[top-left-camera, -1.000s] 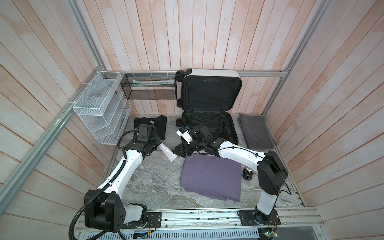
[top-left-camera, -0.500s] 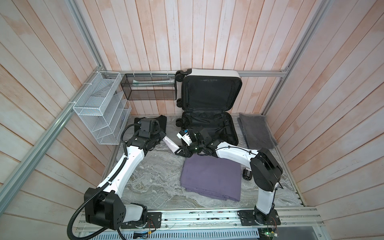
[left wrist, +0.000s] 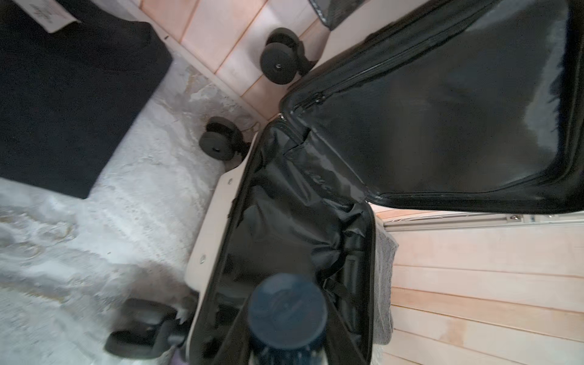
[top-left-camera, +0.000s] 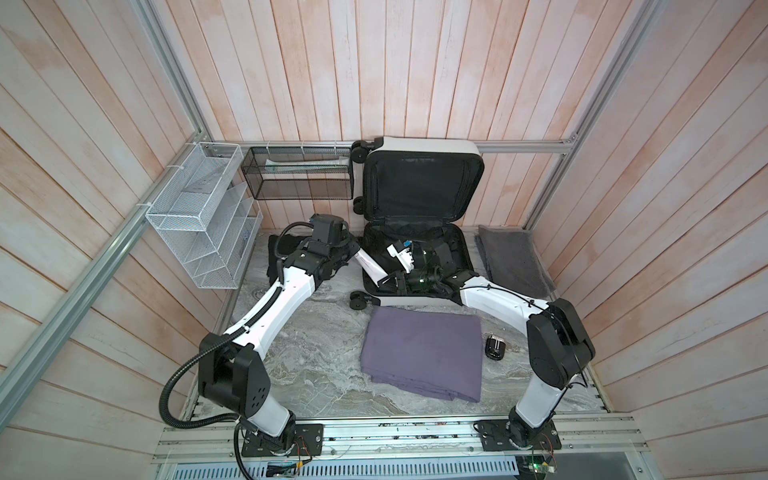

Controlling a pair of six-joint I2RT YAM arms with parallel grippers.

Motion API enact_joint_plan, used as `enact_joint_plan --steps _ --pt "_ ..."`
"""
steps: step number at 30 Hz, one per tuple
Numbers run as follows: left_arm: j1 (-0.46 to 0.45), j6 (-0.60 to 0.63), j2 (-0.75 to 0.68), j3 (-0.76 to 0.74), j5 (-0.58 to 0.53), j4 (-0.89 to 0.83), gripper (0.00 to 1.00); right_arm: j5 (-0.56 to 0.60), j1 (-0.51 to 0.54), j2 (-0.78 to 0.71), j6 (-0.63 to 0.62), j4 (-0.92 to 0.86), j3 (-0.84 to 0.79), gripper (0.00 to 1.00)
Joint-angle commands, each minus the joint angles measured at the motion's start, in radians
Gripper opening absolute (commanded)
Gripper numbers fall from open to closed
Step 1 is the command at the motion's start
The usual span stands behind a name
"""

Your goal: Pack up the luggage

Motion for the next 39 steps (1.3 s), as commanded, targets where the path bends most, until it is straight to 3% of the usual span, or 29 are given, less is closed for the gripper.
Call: enact_joint_plan --steps 1,9,18,26,30,39 --pt "-0.042 -0.019 0.088 0.066 -0.029 0.056 0.22 -0.004 -0.066 -0.052 -0.045 -0.029 -0.004 0.0" --pt "-0.129 -0.041 0.361 0.273 -0.028 0.163 0.23 0.063 -0.211 -0.034 -0.19 -0.189 0.059 0.0" --pt "-0.168 -0.108 0.57 0.347 -0.061 0.322 0.25 0.087 -0.342 0.132 -0.261 -0.276 0.171 0.0" --pt "-0.172 -0.173 0.673 0.326 -0.07 0.394 0.3 0.153 -0.379 0.295 -0.283 -0.37 0.318 0.04" --pt "-0.172 -0.206 0.695 0.299 -0.063 0.416 0.39 0.225 -0.378 0.345 -0.293 -0.437 0.394 0.06" --pt "-0.173 -0.244 0.66 0.225 -0.057 0.432 0.76 0.296 -0.377 0.373 -0.282 -0.502 0.466 0.15"
